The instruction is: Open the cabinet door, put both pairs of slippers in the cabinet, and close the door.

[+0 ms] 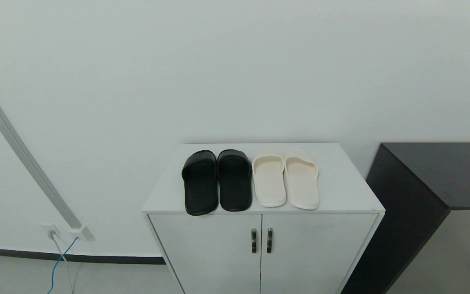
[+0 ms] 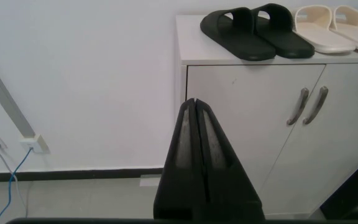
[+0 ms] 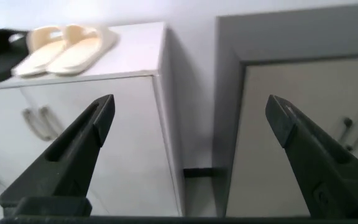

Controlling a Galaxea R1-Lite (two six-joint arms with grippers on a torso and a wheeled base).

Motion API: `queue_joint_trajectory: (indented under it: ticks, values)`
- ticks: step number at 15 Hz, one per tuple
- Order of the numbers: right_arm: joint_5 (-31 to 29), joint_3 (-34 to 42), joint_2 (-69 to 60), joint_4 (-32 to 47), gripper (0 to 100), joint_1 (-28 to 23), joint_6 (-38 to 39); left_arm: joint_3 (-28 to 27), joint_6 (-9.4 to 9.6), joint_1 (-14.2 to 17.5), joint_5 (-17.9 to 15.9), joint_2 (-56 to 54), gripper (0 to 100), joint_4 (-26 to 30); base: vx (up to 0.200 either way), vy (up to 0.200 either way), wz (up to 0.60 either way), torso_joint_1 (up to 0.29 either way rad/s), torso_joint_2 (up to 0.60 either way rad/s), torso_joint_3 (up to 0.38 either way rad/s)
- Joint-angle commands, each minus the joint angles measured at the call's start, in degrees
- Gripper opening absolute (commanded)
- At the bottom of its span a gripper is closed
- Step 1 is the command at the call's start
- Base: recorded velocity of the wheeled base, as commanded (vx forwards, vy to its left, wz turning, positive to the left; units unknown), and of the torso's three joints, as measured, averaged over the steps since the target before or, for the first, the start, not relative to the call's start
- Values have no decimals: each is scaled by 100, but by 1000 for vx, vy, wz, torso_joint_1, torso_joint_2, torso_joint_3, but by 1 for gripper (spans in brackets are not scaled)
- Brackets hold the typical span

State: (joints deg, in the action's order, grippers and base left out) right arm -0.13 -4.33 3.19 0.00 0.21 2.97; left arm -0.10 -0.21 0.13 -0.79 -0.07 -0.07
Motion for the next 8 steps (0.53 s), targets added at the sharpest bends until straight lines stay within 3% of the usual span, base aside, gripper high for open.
queue_joint_trajectory:
  ticks: [1, 7, 8]
  values:
    - [374, -156, 727, -18, 100, 14, -87, 1, -6, 4, 0, 7, 0, -1, 0, 0, 0, 0, 0, 0]
    - [910, -385, 3108, -1345, 100, 173, -69, 1, -6, 4, 0, 7, 0, -1, 0, 0, 0, 0, 0, 0]
    - [892, -481, 3741, -1749, 100, 445, 1, 1, -6, 4, 0, 7, 0, -1, 0, 0, 0, 0, 0, 0]
